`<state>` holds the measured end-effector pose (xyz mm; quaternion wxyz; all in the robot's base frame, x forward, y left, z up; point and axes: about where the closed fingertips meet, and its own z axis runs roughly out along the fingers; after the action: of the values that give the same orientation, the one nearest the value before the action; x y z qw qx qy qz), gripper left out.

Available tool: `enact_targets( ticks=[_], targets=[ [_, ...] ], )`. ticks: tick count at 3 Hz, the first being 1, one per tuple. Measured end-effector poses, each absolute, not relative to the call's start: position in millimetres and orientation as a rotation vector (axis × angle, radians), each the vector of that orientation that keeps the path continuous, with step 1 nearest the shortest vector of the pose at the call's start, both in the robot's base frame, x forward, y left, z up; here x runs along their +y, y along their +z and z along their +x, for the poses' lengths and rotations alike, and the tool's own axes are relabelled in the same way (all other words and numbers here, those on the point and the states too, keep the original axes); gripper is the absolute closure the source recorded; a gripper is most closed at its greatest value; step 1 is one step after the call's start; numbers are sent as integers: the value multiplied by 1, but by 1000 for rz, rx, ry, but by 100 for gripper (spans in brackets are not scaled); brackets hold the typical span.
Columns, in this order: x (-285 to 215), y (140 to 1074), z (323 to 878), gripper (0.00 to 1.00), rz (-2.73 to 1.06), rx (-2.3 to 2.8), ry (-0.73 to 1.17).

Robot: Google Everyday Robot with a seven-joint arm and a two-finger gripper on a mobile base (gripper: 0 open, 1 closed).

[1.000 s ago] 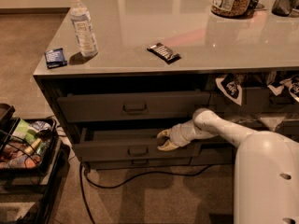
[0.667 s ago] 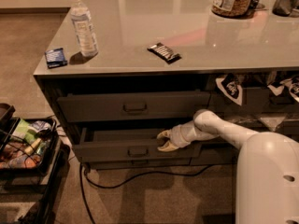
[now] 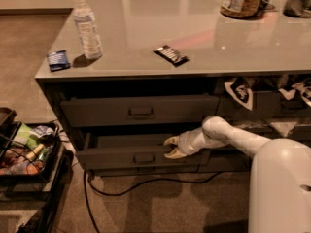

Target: Open middle drawer

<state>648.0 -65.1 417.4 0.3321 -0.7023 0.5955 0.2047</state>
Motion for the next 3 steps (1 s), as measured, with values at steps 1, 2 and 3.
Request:
enact_targets(
  ticks=[1, 2, 3],
  targets=[
    [-67, 417, 647, 64, -1835, 1556, 535],
    [-64, 416, 640, 50, -1823, 1568, 536],
    [-65, 416, 640, 46, -1823, 1568, 536]
  ],
)
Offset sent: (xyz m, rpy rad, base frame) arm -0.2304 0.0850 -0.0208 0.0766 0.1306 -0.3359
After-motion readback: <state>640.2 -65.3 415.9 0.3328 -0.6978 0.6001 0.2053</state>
